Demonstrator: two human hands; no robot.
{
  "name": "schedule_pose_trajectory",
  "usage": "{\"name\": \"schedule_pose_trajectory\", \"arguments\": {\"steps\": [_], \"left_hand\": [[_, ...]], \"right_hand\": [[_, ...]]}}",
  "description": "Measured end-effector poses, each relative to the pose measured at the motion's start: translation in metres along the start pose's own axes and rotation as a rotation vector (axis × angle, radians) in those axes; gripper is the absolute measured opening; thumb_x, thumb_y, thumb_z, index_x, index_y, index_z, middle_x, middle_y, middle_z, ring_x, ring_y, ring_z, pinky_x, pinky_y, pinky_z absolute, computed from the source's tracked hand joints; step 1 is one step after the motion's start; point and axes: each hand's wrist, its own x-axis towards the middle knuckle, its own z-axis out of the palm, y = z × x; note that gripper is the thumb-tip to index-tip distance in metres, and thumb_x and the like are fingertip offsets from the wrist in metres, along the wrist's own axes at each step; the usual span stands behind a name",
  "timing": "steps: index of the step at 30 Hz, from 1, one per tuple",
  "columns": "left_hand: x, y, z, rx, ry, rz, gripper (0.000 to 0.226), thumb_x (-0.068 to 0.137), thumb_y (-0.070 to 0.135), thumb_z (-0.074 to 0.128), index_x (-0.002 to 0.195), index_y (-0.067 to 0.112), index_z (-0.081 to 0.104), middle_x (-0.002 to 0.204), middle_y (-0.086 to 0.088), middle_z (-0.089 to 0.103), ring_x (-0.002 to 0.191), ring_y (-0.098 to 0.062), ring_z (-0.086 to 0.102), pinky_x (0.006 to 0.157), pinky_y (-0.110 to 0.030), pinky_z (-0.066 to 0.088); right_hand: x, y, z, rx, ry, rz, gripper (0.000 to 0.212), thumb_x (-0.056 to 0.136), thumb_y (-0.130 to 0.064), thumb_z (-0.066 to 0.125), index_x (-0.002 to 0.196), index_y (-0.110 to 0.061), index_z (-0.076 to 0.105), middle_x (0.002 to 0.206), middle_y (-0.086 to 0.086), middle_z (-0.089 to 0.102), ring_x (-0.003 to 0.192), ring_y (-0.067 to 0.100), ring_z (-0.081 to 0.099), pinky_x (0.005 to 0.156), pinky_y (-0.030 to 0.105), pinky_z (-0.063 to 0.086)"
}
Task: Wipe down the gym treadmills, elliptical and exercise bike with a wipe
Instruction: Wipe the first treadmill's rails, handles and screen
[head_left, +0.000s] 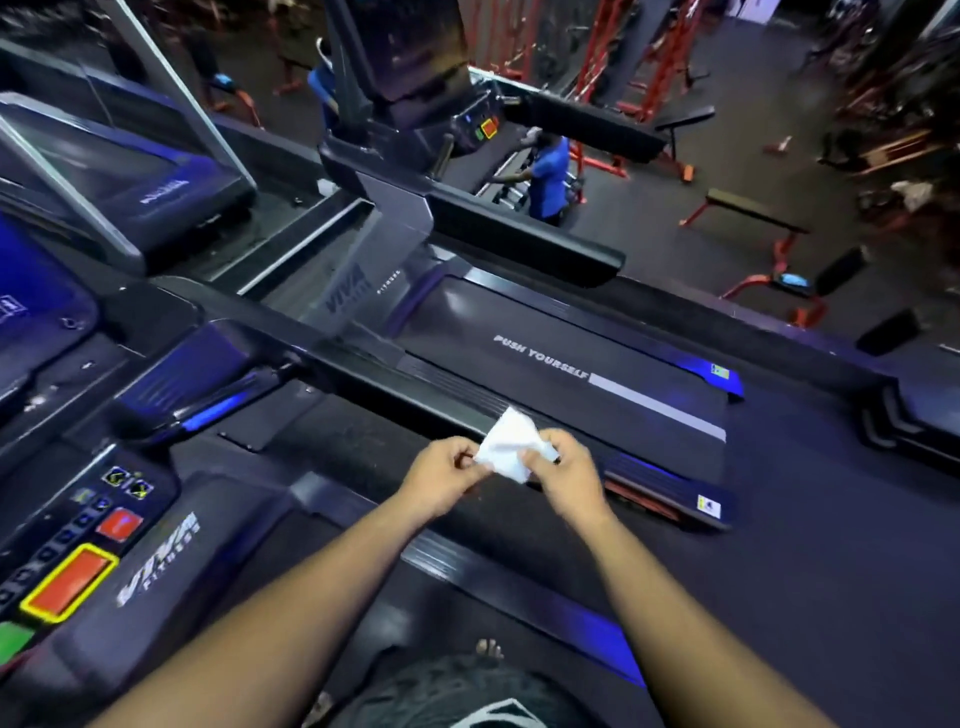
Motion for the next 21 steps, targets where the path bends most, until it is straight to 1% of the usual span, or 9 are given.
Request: {"name": "schedule_pose_trajectory", "arguments": {"steps": [2, 4, 5, 7, 9, 11, 14, 17, 21], "left_hand": [[0.012, 0.006, 0.021, 0.124, 0.024, 0.011, 0.012, 0.092, 0.025, 0.075, 0.102, 0.020, 0.071, 0.083, 0.008, 0.071, 0.072, -0.007, 0.064, 0.071, -0.026, 0.050], [0.018, 0.008, 0.035, 0.321, 0.070, 0.070, 0.030, 0.092, 0.034, 0.073, 0.120, 0.024, 0.068, 0.113, 0.005, 0.070, 0.103, -0.012, 0.066, 0.091, -0.030, 0.052], [0.019, 0.009, 0.039, 0.438, 0.079, 0.125, 0.039, 0.093, 0.038, 0.071, 0.129, 0.023, 0.064, 0.127, 0.002, 0.065, 0.116, -0.016, 0.061, 0.099, -0.033, 0.049], [0.018, 0.010, 0.048, 0.678, 0.054, 0.228, 0.059, 0.095, 0.044, 0.067, 0.147, 0.022, 0.050, 0.150, -0.002, 0.048, 0.139, -0.021, 0.044, 0.112, -0.037, 0.040], [0.015, 0.009, 0.053, 0.908, -0.011, 0.264, 0.077, 0.096, 0.050, 0.062, 0.159, 0.023, 0.029, 0.167, -0.003, 0.023, 0.154, -0.021, 0.021, 0.124, -0.046, 0.024], [0.015, 0.004, 0.057, 1.095, -0.097, 0.255, 0.089, 0.097, 0.054, 0.057, 0.164, 0.022, 0.008, 0.172, -0.001, -0.002, 0.158, -0.019, -0.002, 0.127, -0.054, 0.007], [0.020, -0.006, 0.054, 1.261, -0.176, 0.258, 0.097, 0.097, 0.058, 0.052, 0.163, 0.020, -0.008, 0.170, -0.003, -0.017, 0.157, -0.019, -0.015, 0.124, -0.061, -0.003], [0.030, -0.012, 0.042, 1.290, -0.180, 0.246, 0.100, 0.097, 0.059, 0.051, 0.161, 0.020, -0.015, 0.169, -0.004, -0.021, 0.156, -0.020, -0.017, 0.122, -0.064, -0.005], [0.041, -0.026, 0.018, 1.291, -0.155, 0.274, 0.102, 0.096, 0.058, 0.053, 0.160, 0.021, -0.017, 0.169, -0.004, -0.022, 0.156, -0.019, -0.017, 0.122, -0.064, -0.006]], "right_hand": [[0.014, 0.018, -0.024, -0.186, 0.155, -0.117, 0.013, 0.091, -0.008, 0.066, 0.096, -0.020, 0.066, 0.076, 0.002, 0.066, 0.066, 0.017, 0.057, 0.064, 0.033, 0.043], [0.024, 0.035, -0.043, -0.357, 0.256, -0.282, 0.024, 0.092, -0.006, 0.061, 0.113, -0.016, 0.068, 0.090, 0.010, 0.073, 0.078, 0.028, 0.063, 0.069, 0.037, 0.047], [0.030, 0.044, -0.048, -0.432, 0.232, -0.369, 0.034, 0.091, -0.002, 0.060, 0.122, -0.015, 0.067, 0.107, 0.010, 0.074, 0.093, 0.027, 0.066, 0.078, 0.036, 0.051], [0.038, 0.067, -0.053, -0.611, 0.037, -0.506, 0.050, 0.088, 0.004, 0.059, 0.135, -0.012, 0.062, 0.136, 0.011, 0.064, 0.123, 0.025, 0.061, 0.103, 0.037, 0.050], [0.039, 0.093, -0.050, -0.820, -0.173, -0.575, 0.050, 0.090, -0.001, 0.061, 0.139, -0.009, 0.059, 0.147, 0.015, 0.054, 0.135, 0.032, 0.054, 0.114, 0.049, 0.042], [0.033, 0.110, -0.049, -1.001, -0.241, -0.592, 0.048, 0.099, -0.026, 0.051, 0.144, -0.011, 0.054, 0.153, 0.012, 0.048, 0.140, 0.031, 0.048, 0.117, 0.054, 0.036], [0.026, 0.118, -0.057, -1.154, -0.174, -0.555, 0.068, 0.097, -0.058, 0.033, 0.146, -0.014, 0.052, 0.150, 0.007, 0.052, 0.139, 0.026, 0.049, 0.120, 0.058, 0.020], [0.029, 0.112, -0.054, -1.171, -0.079, -0.527, 0.072, 0.096, -0.060, 0.031, 0.143, -0.010, 0.055, 0.143, 0.010, 0.059, 0.133, 0.029, 0.054, 0.121, 0.056, 0.016], [0.040, 0.095, -0.007, -1.082, -0.223, -0.583, 0.074, 0.096, -0.051, 0.053, 0.149, -0.001, 0.043, 0.157, 0.018, 0.041, 0.148, 0.034, 0.035, 0.121, 0.054, 0.026]]}}
